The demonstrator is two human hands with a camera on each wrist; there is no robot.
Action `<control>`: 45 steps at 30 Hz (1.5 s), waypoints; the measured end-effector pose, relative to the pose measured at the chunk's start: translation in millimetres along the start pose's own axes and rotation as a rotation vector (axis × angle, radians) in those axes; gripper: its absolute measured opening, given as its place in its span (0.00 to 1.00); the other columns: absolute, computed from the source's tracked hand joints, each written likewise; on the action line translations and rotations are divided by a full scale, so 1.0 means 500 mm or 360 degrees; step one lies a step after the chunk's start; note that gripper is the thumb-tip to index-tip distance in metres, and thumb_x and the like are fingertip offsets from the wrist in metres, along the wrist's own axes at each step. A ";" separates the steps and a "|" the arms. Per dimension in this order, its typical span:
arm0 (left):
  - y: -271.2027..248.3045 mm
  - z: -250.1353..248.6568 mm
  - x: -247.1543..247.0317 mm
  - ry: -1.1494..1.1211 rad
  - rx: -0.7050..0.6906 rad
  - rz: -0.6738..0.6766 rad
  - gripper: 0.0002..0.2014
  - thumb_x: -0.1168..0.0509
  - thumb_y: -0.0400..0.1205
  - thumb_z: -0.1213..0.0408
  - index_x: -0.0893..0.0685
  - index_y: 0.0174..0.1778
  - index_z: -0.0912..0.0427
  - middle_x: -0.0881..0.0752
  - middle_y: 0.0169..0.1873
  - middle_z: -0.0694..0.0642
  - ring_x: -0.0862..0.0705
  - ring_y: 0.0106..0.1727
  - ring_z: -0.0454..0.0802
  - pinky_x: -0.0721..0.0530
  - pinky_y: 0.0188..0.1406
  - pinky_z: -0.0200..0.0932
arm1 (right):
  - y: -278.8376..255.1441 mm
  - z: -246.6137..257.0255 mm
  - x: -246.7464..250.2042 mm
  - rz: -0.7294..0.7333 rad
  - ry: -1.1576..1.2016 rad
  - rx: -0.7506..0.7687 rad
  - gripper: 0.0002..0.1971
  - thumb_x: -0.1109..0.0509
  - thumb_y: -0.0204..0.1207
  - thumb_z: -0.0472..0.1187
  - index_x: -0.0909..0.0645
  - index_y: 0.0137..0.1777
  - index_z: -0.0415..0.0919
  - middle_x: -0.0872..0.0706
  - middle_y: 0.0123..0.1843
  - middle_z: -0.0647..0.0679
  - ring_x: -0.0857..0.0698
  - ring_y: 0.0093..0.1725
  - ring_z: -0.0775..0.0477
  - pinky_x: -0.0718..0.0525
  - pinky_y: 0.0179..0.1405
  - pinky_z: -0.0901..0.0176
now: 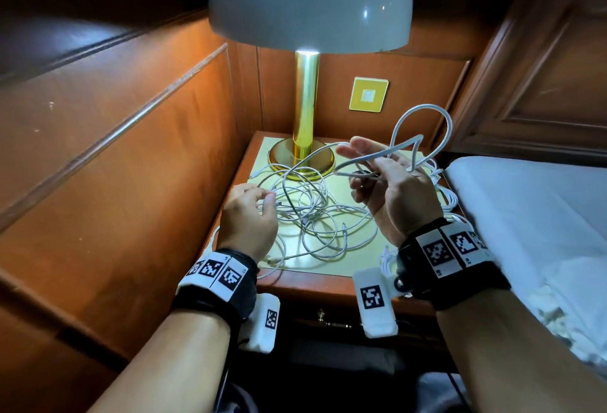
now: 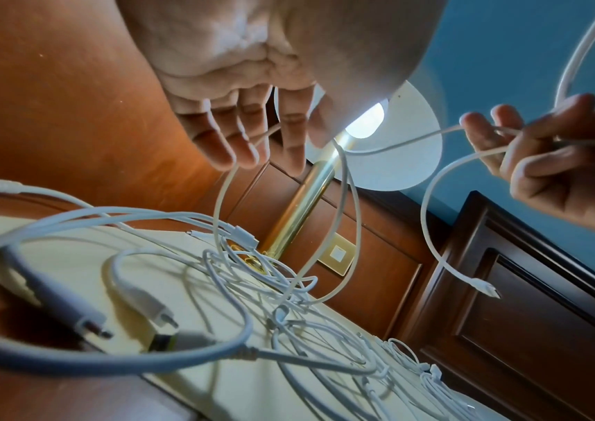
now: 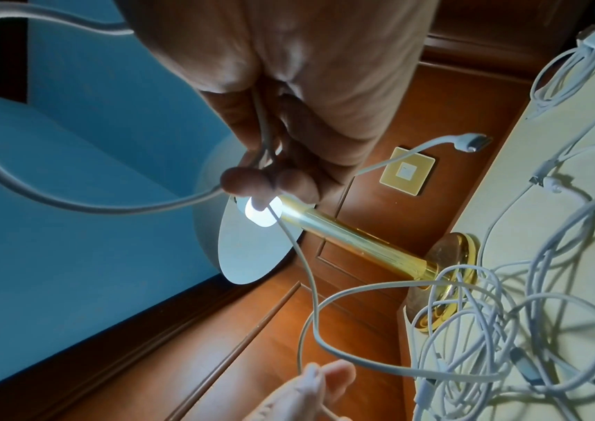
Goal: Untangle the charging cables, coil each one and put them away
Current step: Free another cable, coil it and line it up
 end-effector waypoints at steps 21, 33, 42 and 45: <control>-0.018 -0.055 0.020 -0.0838 -0.0130 0.0220 0.11 0.32 0.80 0.48 0.08 0.40 0.48 0.20 0.75 0.46 0.23 0.75 0.40 0.20 0.65 0.36 | -0.006 -0.113 -0.016 0.0615 -0.1888 -0.0113 0.17 0.39 0.89 0.43 0.26 0.76 0.52 0.24 0.38 0.61 0.21 0.36 0.57 0.26 0.38 0.63; -0.017 -0.018 0.027 -0.0777 -0.0064 0.0015 0.05 0.32 0.79 0.54 0.14 0.41 0.50 0.13 0.54 0.51 0.13 0.47 0.44 0.12 0.45 0.54 | 0.041 -0.097 -0.013 0.0185 -0.1002 0.0061 0.16 0.44 0.90 0.39 0.17 0.45 0.38 0.26 0.28 0.47 0.27 0.24 0.51 0.27 0.23 0.63; -0.037 -0.011 -0.011 -0.0001 0.0104 0.0896 0.11 0.33 0.85 0.56 0.11 0.61 0.47 0.11 0.54 0.40 0.14 0.51 0.35 0.20 0.53 0.27 | 0.036 -0.081 -0.019 0.0260 -0.0779 0.0173 0.13 0.44 0.81 0.39 0.17 0.47 0.39 0.23 0.31 0.44 0.23 0.27 0.47 0.26 0.24 0.58; -0.037 -0.019 -0.013 -0.0381 0.0207 0.0921 0.12 0.40 0.87 0.68 0.11 0.56 0.59 0.09 0.44 0.52 0.16 0.41 0.39 0.22 0.40 0.31 | 0.040 -0.074 -0.016 0.0153 -0.0623 0.0185 0.14 0.43 0.81 0.46 0.17 0.45 0.42 0.22 0.31 0.46 0.23 0.27 0.45 0.26 0.25 0.56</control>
Point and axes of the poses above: each hand's wrist, its own y-axis towards the middle knuckle, its own x-axis out of the back of the hand, z = x × y, the point moved 1 cm from there along y, towards the middle knuckle
